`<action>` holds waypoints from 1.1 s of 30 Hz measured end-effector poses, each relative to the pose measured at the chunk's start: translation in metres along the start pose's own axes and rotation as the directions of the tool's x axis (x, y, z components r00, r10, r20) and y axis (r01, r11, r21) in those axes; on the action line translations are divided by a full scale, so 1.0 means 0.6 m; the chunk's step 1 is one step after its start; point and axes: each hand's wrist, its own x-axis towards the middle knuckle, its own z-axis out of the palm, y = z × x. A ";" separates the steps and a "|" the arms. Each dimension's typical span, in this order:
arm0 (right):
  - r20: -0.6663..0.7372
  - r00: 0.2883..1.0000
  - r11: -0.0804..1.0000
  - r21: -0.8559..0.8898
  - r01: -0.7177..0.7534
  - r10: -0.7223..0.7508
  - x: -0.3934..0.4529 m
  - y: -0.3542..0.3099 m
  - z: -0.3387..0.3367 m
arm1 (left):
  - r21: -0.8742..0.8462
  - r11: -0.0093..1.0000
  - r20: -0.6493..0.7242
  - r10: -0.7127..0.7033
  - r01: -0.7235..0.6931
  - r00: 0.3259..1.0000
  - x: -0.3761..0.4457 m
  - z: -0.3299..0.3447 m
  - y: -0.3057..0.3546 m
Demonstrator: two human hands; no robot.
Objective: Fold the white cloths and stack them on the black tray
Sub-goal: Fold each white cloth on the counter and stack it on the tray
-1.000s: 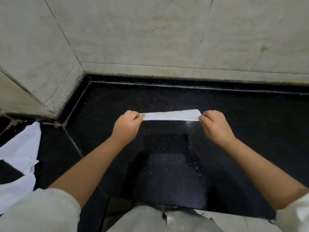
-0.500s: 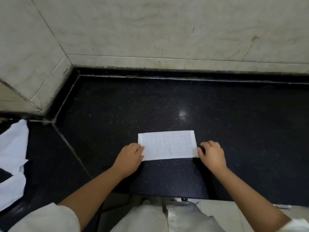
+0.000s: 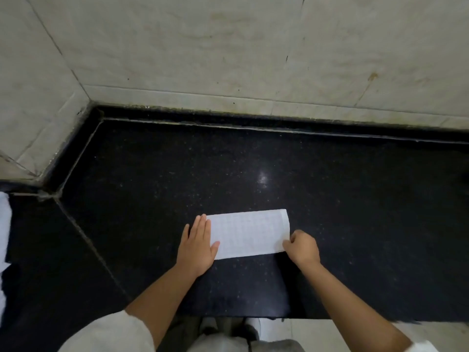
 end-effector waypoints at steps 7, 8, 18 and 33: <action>-0.234 0.887 0.860 0.239 0.451 -0.399 -0.046 -0.129 -0.023 | -0.120 0.993 -0.096 -0.002 -0.010 0.995 -0.011 -0.017 -0.020; -0.210 0.862 0.840 0.210 0.500 -0.461 -0.055 -0.149 -0.011 | -0.152 0.988 -0.128 -0.037 0.017 0.991 -0.019 -0.020 -0.032; 0.247 0.755 0.750 -0.134 0.648 -0.608 -0.067 -0.152 0.151 | -0.312 0.947 -0.179 -0.140 0.079 0.974 -0.106 0.032 -0.145; 0.298 0.687 0.505 -0.500 0.704 -0.663 -0.047 -0.071 0.083 | -0.168 0.901 -0.280 0.345 -0.400 0.896 -0.053 0.014 -0.036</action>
